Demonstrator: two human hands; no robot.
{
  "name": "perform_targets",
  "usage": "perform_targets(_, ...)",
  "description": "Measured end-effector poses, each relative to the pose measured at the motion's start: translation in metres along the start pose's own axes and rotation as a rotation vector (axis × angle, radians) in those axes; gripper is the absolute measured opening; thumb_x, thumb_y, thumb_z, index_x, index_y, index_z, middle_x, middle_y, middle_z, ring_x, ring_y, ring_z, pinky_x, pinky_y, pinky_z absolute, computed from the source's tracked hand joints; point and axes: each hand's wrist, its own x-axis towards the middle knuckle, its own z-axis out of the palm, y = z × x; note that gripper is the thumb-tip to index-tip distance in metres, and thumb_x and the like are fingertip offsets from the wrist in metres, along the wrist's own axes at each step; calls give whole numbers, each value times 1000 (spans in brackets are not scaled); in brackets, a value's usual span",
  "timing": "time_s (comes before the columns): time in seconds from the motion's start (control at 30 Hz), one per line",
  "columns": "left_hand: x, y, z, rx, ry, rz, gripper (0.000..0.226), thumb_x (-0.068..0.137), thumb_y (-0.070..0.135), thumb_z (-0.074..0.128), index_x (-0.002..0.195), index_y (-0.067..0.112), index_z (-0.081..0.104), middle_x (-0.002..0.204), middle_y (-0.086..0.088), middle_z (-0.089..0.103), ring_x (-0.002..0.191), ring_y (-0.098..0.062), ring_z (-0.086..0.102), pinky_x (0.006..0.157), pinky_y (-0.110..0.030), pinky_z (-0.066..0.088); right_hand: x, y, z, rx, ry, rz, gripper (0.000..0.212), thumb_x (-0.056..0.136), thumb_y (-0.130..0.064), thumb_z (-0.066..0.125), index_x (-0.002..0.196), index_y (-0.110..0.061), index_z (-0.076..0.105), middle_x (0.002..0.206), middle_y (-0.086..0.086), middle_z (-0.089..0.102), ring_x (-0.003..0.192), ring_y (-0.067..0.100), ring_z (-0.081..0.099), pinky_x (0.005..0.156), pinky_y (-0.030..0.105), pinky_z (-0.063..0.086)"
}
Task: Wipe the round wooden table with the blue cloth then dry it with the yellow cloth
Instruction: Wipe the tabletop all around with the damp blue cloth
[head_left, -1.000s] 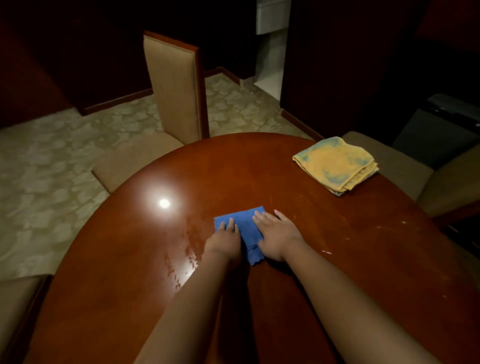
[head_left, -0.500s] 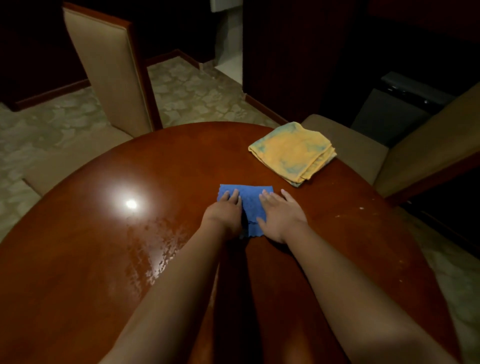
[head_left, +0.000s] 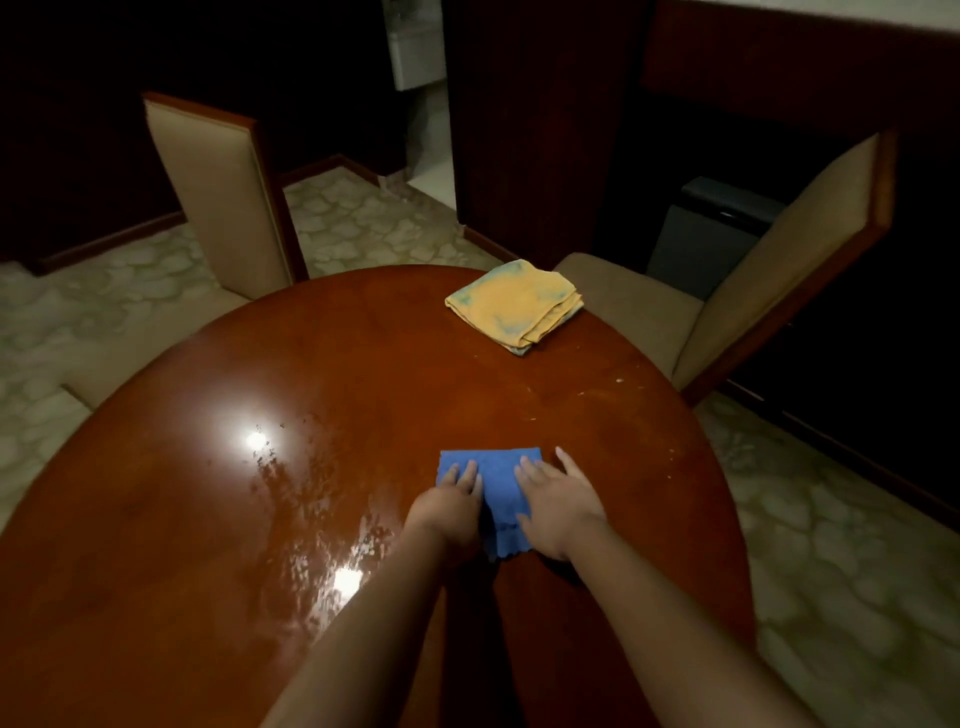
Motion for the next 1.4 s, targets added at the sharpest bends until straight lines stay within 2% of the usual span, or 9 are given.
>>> perform_targets(0.17,-31,47,19,-18,-25,-16,70,100,26,39,153,8,-4,159,-7,-14,148,-26,-5,115,-38,26,-52,5,31,64,14,-21,64,103,-44,20,155,-12,1,162,2,0,148,16,0,118,41,-9)
perform_targets(0.4,-55,104,33,18,-42,16,67,101,20,36,152,5,-5,158,-10,-15,147,-29,-6,114,-39,27,-107,21,66,140,11,9,63,103,-43,21,155,-13,1,162,0,-3,148,13,-2,119,42,-8)
perform_targets(0.8,-70,150,49,104,5,203,66,101,18,35,152,8,-5,158,-7,-16,147,-27,-10,113,-38,29,-178,13,105,248,-44,229,62,104,-39,21,155,-11,0,162,1,-5,148,13,-4,118,41,-7)
perform_targets(1.13,-67,164,37,121,19,211,57,103,12,27,153,7,-1,159,-7,-12,148,-25,-2,112,-39,30,-171,19,102,252,-111,291,64,102,-37,24,154,-11,0,162,1,-5,148,13,-2,118,40,-4)
perform_targets(1.4,-15,174,1,72,11,205,59,102,12,34,152,7,2,160,-8,-10,148,-26,0,116,-39,23,-136,73,93,294,-121,293,68,99,-33,31,154,-13,-3,162,-1,-9,148,11,-5,119,38,-5)
